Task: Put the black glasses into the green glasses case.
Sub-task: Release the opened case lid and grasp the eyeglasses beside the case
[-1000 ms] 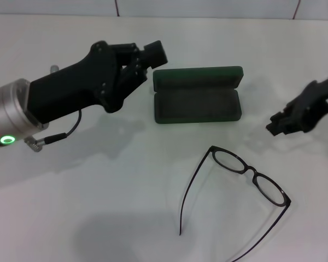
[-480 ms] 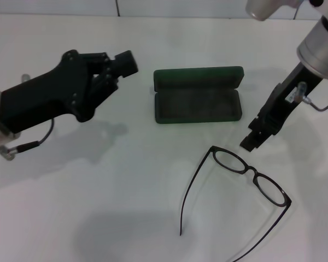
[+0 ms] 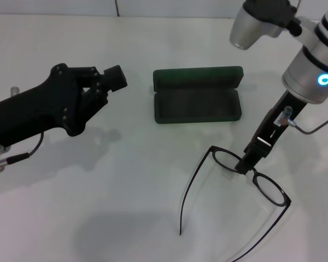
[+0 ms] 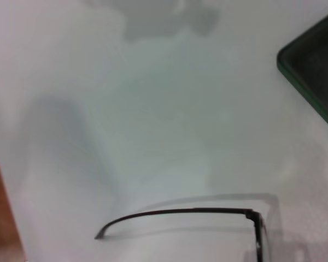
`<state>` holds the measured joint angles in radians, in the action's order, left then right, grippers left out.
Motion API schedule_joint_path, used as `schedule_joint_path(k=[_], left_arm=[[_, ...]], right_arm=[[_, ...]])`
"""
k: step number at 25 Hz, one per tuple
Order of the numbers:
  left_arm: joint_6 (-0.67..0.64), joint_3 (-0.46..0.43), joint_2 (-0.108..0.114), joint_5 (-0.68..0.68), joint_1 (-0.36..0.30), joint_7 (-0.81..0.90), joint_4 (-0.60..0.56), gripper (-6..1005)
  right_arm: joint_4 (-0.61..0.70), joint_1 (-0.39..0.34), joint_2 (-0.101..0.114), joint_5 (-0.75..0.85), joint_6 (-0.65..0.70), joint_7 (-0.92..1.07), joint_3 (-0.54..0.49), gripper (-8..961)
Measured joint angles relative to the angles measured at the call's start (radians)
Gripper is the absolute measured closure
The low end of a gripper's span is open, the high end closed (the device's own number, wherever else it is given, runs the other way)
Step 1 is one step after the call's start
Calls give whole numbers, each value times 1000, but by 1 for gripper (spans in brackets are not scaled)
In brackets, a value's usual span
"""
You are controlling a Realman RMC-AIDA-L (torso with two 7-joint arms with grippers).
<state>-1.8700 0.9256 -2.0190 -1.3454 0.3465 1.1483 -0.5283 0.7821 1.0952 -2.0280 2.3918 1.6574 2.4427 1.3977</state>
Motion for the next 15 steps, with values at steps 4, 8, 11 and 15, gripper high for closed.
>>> schedule_joint_path(k=[4,8,11,15], left_arm=[[0,0,0,-10,-1,-6,1,980],[0,1,-2,-13,-2,-10,2,980],[0,0,-6,-21,-4,-16,2,980],[0,1,-7,-26,-4,-18,4,980]], right_arm=[[-5,-1,0,-9,-14,16,19,469],[-21,-3,0,-24,-35,25,51,468],[-34,-4,0,-39,-61,43,106,468],[-42,-7,0,-43,-90,60,146,468]])
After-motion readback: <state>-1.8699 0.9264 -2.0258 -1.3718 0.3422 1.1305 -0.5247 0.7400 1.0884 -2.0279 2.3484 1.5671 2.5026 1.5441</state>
